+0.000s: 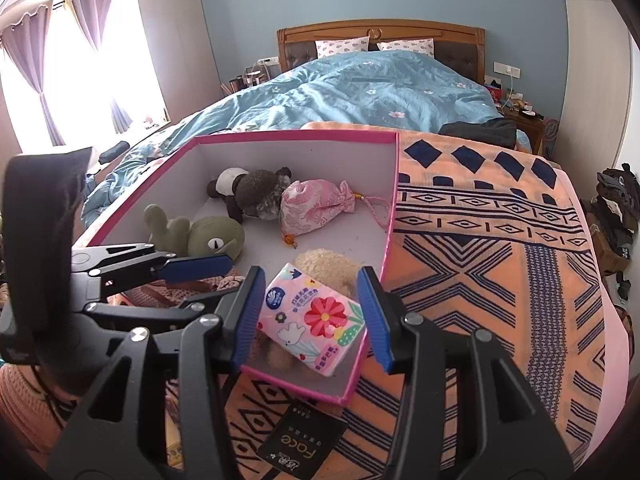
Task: Organize objects
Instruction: 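Carry the Vinda pack into the pink box and open the left gripper, then move the left gripper to the beige tissue pack on the bedspread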
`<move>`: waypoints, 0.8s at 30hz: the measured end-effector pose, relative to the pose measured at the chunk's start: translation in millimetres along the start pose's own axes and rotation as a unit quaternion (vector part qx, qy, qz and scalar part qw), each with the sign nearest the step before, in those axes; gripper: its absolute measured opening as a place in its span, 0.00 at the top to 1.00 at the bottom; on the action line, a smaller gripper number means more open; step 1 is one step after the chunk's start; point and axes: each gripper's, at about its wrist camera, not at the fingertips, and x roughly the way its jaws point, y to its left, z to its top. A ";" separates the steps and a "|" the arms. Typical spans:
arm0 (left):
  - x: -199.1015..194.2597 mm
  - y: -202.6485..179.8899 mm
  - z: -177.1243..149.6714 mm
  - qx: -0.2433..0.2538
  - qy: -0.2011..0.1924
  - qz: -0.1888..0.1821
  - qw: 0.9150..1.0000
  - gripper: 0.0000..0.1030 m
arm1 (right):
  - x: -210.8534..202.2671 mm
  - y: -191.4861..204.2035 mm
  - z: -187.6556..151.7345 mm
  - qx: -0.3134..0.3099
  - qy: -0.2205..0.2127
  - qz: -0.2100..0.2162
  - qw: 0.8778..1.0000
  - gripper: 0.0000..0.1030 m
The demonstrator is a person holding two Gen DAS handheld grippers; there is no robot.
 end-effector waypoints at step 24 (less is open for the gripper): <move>-107.0 -2.2 -97.5 0.044 -0.075 -0.030 0.996 0.32 | -54.9 40.2 -81.9 -0.016 0.009 0.139 0.990 0.41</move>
